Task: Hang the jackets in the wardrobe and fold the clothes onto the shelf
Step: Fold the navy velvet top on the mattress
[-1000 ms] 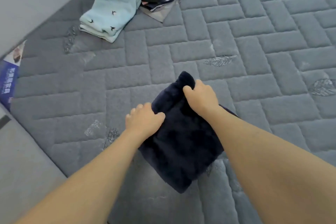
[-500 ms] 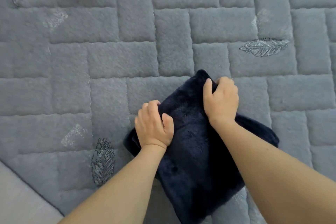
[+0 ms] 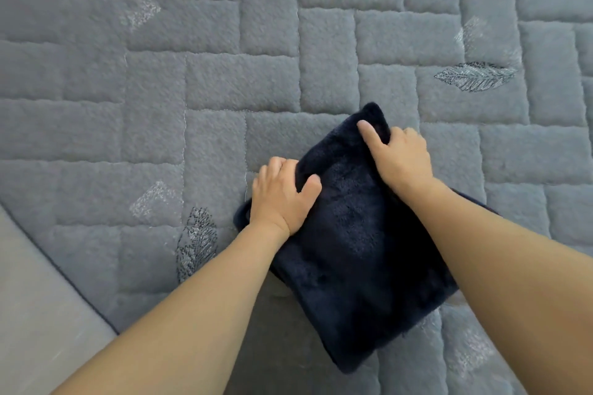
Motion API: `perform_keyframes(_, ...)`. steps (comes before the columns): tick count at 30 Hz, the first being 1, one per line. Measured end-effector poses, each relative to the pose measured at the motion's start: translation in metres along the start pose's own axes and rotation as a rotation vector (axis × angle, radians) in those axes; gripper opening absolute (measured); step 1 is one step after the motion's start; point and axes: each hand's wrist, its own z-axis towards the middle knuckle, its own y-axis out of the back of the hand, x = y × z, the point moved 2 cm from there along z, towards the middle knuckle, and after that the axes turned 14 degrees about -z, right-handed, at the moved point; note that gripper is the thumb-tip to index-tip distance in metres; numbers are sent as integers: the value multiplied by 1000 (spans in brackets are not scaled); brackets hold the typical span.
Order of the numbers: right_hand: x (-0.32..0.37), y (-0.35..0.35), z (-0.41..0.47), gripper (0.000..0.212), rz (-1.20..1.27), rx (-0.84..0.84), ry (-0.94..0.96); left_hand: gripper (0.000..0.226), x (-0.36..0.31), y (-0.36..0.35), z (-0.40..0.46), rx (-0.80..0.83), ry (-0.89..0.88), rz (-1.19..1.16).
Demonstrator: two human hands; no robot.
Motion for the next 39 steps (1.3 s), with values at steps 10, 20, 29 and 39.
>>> perform_keyframes(10, 75, 104, -142, 30, 303, 333, 390, 48, -16, 113, -118, 419, 311, -469)
perform_keyframes(20, 271, 312, -399, 18, 600, 197, 840, 52, -95, 443, -340, -182, 172, -318)
perform_keyframes(29, 426, 363, -649, 14, 747, 217, 1242, 41, -71, 616, -586, -727, 213, -188)
perform_keyframes(39, 510, 343, -903, 17, 867, 280, 1521, 33, -46, 704, -827, -1177, 558, 95)
